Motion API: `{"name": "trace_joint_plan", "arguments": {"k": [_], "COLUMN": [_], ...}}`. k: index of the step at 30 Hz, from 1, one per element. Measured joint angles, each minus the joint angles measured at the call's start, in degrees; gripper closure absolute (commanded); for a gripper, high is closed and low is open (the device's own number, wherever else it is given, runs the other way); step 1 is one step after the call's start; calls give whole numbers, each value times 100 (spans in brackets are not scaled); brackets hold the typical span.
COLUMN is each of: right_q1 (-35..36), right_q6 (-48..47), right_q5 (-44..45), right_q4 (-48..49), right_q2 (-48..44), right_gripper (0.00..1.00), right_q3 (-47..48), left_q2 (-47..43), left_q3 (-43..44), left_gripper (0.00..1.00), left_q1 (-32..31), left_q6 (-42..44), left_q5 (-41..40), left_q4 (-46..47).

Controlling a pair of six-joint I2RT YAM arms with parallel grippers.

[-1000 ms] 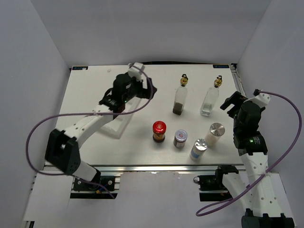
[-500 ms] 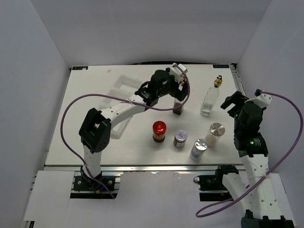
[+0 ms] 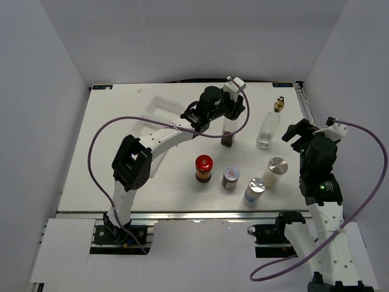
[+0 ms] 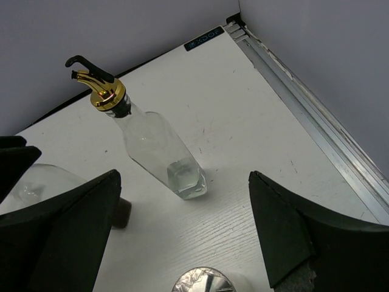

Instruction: Organize the condiment bottles

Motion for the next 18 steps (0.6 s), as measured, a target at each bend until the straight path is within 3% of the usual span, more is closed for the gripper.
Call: {"name": "trace_joint_plan", "arguments": {"k": [3, 5, 18], "right_q1": [0, 0, 0], "right_q6": [-22, -28, -63], "right_q5": [2, 0, 15], "right_q4": [0, 0, 197], "right_q2": [-52, -83, -199], "right_gripper": [11, 11, 11], "right_q3": [-37, -37, -229], "left_q2": [39, 42, 297], "left_q3": [4, 28, 1309], "left_gripper": [76, 100, 100], "left_q1": [-4, -11, 55], "left_q6": [48, 46, 48], "left_q5": [-83, -160, -1255], "left_q4": [-31, -63, -1104]}}
